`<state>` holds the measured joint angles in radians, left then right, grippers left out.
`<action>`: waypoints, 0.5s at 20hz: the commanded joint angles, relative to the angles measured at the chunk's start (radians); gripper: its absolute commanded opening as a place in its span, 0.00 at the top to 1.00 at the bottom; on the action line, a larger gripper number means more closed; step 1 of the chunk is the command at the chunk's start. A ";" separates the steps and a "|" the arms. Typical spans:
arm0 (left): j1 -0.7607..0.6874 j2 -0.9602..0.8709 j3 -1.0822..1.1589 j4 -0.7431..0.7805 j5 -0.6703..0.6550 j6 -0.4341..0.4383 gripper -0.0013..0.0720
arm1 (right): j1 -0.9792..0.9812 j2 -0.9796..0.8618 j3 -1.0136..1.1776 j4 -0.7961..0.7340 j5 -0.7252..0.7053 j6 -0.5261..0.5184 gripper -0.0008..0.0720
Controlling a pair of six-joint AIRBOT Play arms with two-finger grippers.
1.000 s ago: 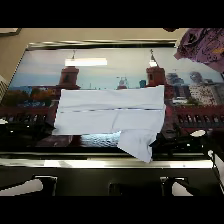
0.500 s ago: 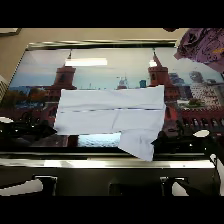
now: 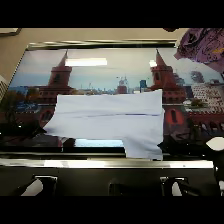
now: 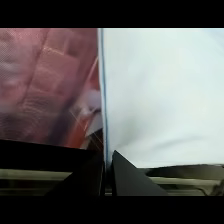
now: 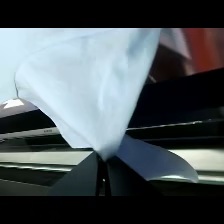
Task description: Fold the clothes and pants, and hang the long-sleeved shirts on hangers.
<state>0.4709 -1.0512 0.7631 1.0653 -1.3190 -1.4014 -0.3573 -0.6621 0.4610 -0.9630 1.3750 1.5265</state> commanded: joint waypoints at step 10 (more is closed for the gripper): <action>-0.166 0.018 0.070 0.028 0.380 -0.103 0.96 | 0.000 -0.242 0.280 0.116 -0.205 -0.126 0.94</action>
<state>0.3367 -0.9977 0.8093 1.0954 -1.0630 -1.4906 -0.3573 -0.7506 0.6323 -0.9150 1.2514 1.4925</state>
